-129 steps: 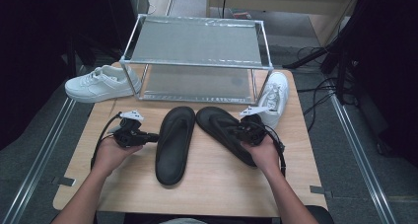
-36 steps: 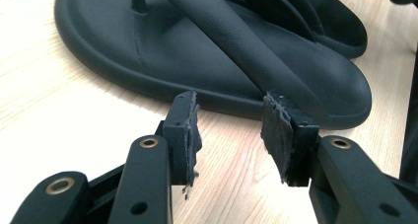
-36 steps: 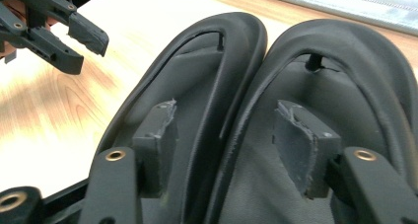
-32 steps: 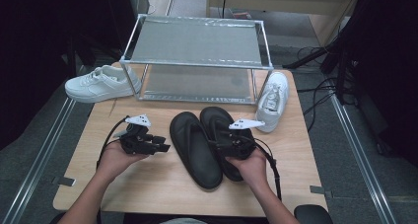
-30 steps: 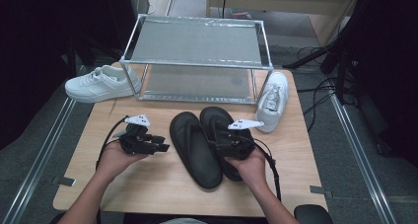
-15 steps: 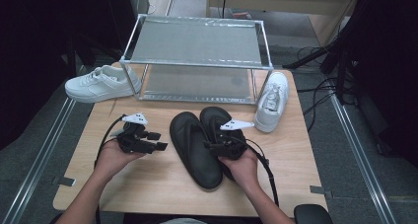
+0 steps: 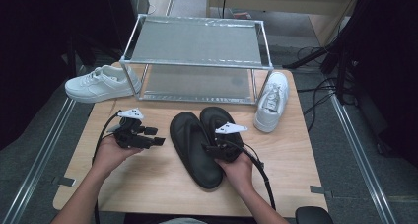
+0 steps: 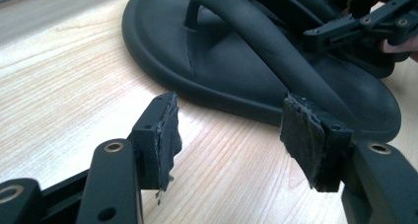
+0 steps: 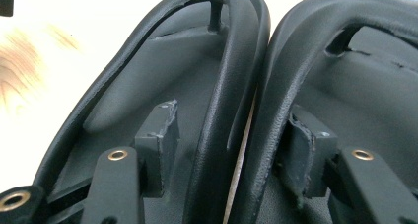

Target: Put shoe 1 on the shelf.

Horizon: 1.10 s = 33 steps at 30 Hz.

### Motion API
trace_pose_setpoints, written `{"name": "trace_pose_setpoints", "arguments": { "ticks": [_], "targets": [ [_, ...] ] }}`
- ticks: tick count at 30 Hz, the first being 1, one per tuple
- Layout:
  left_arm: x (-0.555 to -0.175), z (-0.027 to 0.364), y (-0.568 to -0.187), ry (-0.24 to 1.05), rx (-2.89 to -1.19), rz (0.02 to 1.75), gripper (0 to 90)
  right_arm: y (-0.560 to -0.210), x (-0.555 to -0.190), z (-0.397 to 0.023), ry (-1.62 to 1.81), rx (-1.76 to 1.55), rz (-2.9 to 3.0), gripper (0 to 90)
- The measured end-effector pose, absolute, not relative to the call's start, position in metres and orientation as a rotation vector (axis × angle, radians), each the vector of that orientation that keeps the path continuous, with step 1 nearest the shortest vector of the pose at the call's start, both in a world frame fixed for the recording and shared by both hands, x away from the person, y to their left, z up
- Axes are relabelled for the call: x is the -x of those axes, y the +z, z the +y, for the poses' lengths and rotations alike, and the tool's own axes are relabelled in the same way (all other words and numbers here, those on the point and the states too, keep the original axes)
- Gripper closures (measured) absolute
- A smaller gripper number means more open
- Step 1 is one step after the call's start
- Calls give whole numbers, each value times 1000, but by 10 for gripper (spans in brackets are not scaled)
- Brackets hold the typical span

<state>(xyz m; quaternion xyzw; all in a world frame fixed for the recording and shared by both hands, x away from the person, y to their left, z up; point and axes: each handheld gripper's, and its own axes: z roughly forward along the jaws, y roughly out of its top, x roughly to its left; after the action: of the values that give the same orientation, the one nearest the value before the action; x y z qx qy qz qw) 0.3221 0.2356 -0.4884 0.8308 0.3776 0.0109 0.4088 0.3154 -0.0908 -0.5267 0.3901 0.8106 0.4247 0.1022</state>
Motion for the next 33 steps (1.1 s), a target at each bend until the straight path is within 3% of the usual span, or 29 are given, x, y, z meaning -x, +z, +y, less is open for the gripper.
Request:
{"name": "trace_pose_setpoints", "arguments": {
  "ticks": [18, 33],
  "targets": [
    [-332, 234, -487, 33, -2093, 945, 401, -526, -310, -93, 1218, -1166, 2367, 677],
    [-337, 229, -488, 26, -2108, 927, 389, -523, -313, -103, 1217, -1224, 2339, 758]
  ]
}}
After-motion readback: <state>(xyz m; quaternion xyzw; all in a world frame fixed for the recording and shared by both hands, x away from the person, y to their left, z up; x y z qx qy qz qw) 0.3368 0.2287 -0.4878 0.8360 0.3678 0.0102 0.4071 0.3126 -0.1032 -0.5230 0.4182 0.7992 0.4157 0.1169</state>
